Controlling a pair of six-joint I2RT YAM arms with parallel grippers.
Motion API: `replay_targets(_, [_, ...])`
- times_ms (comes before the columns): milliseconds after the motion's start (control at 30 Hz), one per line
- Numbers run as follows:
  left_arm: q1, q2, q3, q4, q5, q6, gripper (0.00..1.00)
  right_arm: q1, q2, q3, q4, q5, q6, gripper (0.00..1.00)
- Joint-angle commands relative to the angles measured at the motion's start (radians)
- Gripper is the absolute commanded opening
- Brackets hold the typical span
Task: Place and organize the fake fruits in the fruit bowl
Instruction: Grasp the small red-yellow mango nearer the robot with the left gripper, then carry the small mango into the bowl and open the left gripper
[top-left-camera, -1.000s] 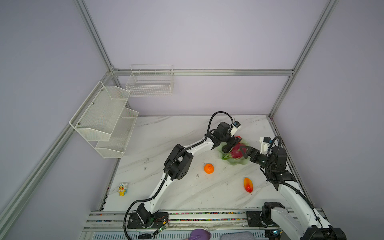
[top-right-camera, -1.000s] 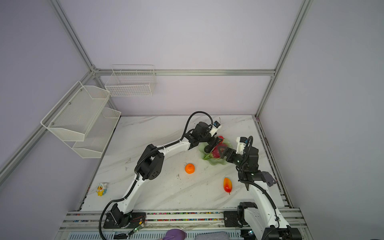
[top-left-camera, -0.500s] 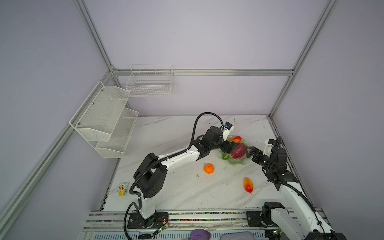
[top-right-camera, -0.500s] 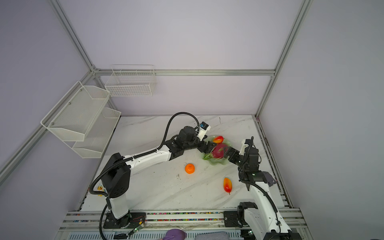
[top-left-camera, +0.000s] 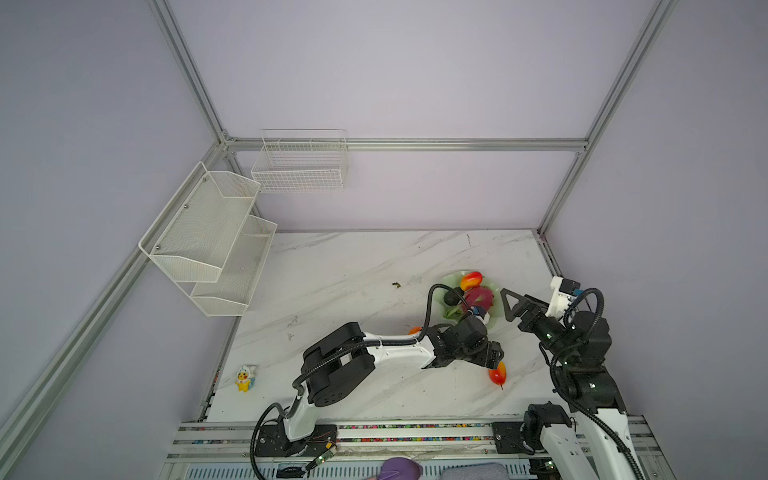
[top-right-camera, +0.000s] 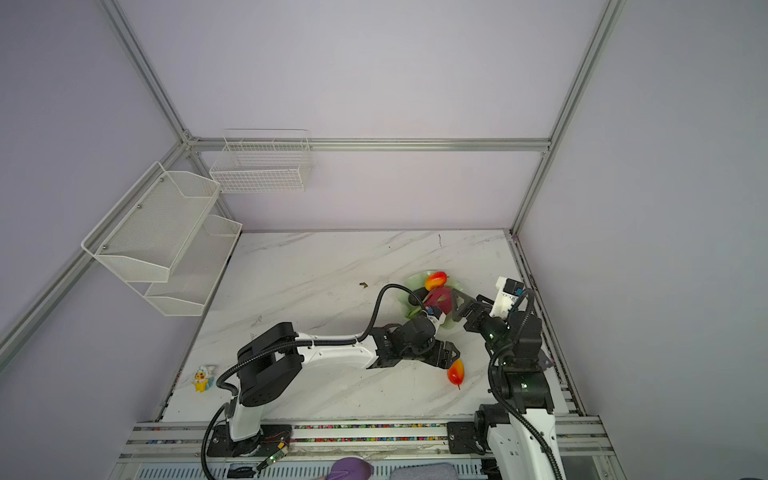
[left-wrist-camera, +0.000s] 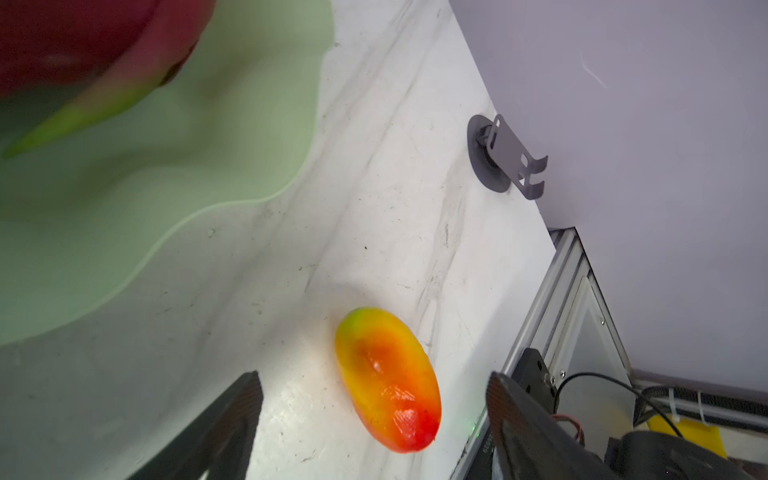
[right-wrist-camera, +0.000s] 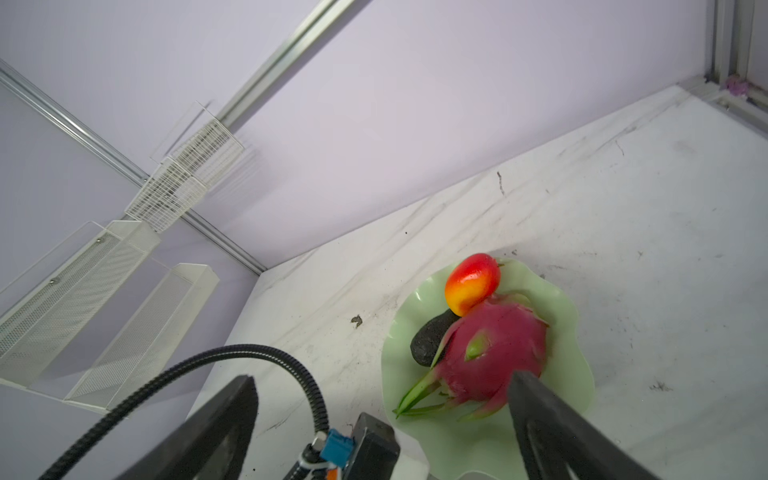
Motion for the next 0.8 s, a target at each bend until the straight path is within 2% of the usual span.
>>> replay_targets(0, [-0.020,0.013,0.004,0.053,-0.053,-0.108,0.85,0.001,-0.047,0.023,-0.053,-0.046,0.024,0.97])
replay_targets(167, [-0.048,0.079,0.088,-0.006,-0.048,-0.129,0.83,0.001,-0.079,0.025,-0.079,-0.153,0.025,0.97])
replay_targets(333, [-0.067,0.120,0.168,-0.092,-0.033,-0.117,0.80,0.002,-0.111,0.045,-0.096,-0.206,0.007,0.97])
replay_targets(600, [-0.094,0.227,0.322,-0.213,-0.024,-0.110,0.78,0.025,-0.125,0.048,-0.107,-0.219,-0.007,0.97])
replay_targets(700, [-0.099,0.249,0.357,-0.254,-0.028,-0.115,0.66,0.030,-0.127,0.052,-0.104,-0.216,-0.009,0.97])
replay_targets(767, [-0.100,0.238,0.349,-0.260,-0.038,-0.115,0.52,0.030,-0.131,0.053,-0.105,-0.216,-0.014,0.97])
